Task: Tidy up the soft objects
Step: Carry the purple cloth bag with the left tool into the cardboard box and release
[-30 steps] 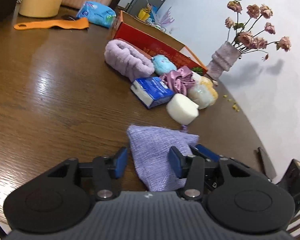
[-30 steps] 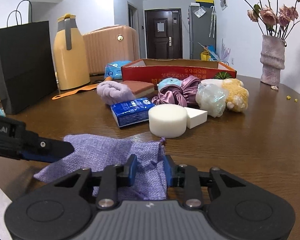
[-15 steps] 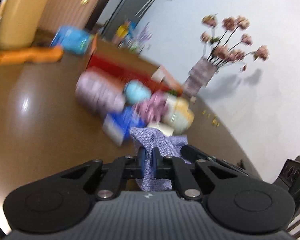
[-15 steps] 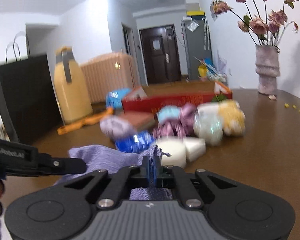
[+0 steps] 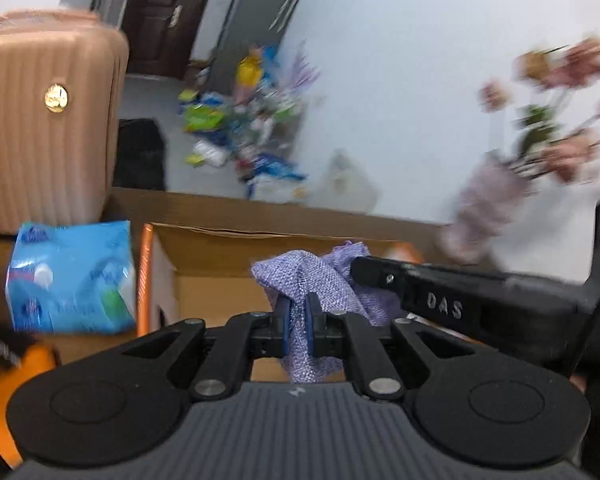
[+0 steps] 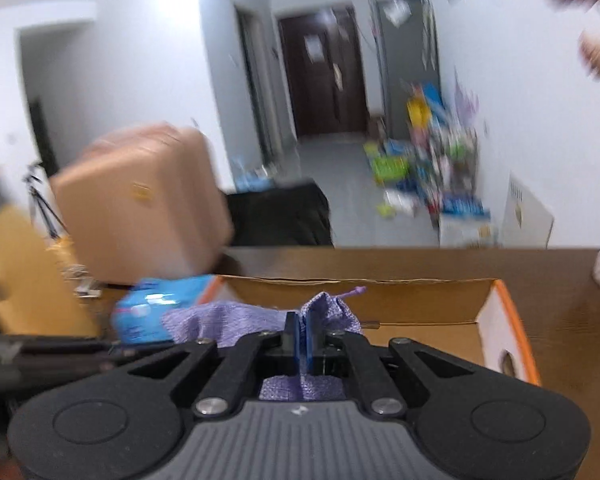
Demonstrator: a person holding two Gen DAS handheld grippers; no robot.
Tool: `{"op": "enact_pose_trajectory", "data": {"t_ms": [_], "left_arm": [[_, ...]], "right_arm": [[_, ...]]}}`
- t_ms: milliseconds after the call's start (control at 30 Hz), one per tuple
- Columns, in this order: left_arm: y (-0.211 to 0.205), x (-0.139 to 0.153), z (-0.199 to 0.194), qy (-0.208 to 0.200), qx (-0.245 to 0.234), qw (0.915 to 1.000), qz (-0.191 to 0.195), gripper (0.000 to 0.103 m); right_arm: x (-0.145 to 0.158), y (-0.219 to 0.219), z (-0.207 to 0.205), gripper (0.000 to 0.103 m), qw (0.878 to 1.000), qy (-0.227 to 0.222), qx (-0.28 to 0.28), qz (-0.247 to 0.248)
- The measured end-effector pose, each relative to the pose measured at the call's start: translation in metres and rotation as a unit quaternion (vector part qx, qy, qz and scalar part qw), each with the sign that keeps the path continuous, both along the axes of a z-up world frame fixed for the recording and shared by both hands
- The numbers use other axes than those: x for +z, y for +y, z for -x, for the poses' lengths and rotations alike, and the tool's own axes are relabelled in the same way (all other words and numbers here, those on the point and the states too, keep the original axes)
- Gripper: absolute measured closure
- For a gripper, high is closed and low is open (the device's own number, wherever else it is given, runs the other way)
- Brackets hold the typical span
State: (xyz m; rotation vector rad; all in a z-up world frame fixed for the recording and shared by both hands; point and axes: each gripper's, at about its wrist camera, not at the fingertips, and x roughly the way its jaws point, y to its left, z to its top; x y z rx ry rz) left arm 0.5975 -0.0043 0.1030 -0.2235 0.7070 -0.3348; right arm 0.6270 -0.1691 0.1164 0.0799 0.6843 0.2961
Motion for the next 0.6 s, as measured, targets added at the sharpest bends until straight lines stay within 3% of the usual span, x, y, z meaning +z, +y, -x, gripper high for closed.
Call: {"op": "enact_pose_trajectory", "data": {"t_ms": [67,133,200,233,267,333,367,433,600], "left_arm": [[0.001,-0.016,-0.029,0.016,0.009,0.9996,-0.021,0.093],[-0.002,-0.031,-0.049,0.015,0.04,0.9967,-0.07,0.091],[-0.001,-0.042,-0.061,0.024,0.066,0.9925,-0.1,0.075],[0.002,-0.046,-0.066,0.034,0.071,0.9914,-0.105,0.064],[0.005,-0.048,-0.068,0.04,0.067,0.9926,-0.093,0.061],[0.009,-0.046,-0.067,0.036,0.063,0.9946,-0.074,0.056],[0.008,-0.044,-0.066,0.031,0.061,0.9945,-0.08,0.052],[0.009,-0.041,-0.061,0.023,0.066,0.9931,-0.095,0.043],[0.003,-0.032,-0.046,0.012,0.069,0.9917,-0.108,0.041]], "right_arm": [[-0.019,0.011,-0.038,0.1,1.0,0.024,0.0,0.005],[-0.035,0.017,-0.064,0.1,0.999,0.037,0.011,-0.005],[-0.05,0.015,-0.087,0.095,0.997,0.063,0.004,-0.038],[-0.057,0.012,-0.097,0.093,0.995,0.077,-0.004,-0.057],[-0.062,0.009,-0.101,0.09,0.994,0.084,-0.007,-0.071],[-0.069,0.002,-0.104,0.074,0.991,0.098,-0.012,-0.094],[-0.071,-0.001,-0.104,0.06,0.989,0.104,-0.013,-0.102],[-0.07,-0.006,-0.098,0.058,0.989,0.108,-0.011,-0.101],[-0.066,-0.031,-0.063,0.049,0.992,0.074,-0.049,-0.087]]}}
